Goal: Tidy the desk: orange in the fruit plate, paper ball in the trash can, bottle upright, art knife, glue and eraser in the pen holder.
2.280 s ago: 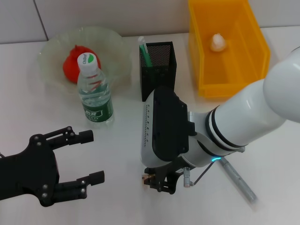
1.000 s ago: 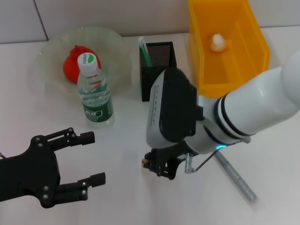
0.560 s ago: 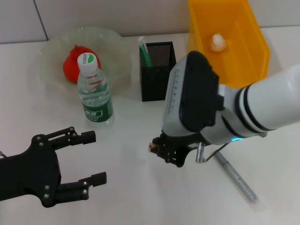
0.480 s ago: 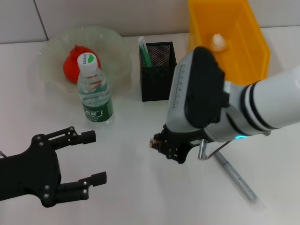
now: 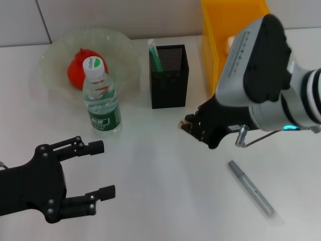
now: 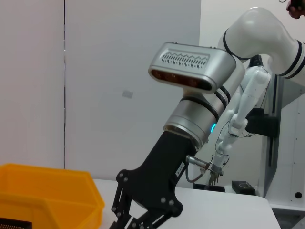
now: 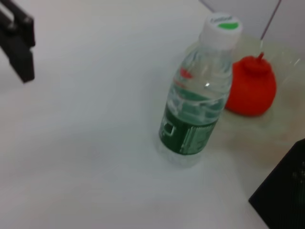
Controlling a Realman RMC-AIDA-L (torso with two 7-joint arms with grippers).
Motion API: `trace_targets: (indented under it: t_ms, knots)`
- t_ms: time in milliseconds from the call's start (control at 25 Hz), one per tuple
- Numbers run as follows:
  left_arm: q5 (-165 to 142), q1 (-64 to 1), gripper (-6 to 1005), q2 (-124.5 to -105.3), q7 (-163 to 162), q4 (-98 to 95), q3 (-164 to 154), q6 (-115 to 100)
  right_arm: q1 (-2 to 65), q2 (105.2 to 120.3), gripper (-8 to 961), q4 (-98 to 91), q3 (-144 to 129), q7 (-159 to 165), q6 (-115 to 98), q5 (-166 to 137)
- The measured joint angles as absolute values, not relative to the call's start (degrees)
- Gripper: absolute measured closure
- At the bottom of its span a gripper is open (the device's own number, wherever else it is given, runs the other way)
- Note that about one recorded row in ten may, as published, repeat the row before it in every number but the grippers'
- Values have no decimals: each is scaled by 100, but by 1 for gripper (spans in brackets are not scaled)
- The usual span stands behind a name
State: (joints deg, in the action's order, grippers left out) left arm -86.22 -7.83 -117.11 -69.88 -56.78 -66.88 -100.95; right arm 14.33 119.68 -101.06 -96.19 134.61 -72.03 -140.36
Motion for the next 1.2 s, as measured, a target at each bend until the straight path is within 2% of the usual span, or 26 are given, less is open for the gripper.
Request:
trace_targets:
  t_ms: [640,1000,1200]
  knots:
    - [-8622,-798,208,-11725,-6987,-5678,-6689,-10099,1210,11971,776,-10660,-8658,13258,-7121,-13172]
    - [-8622,-792,207,-11775,-6983,-5678,-6689,-10098,1116,11938,765,-9641,-7854,11616,-6640,-11058]
    - [-8622,-793,207,-11784,-6984,-5678,-6696,-10108,1280,11927,759,-8704,-7386,10668,-6650,-10214]
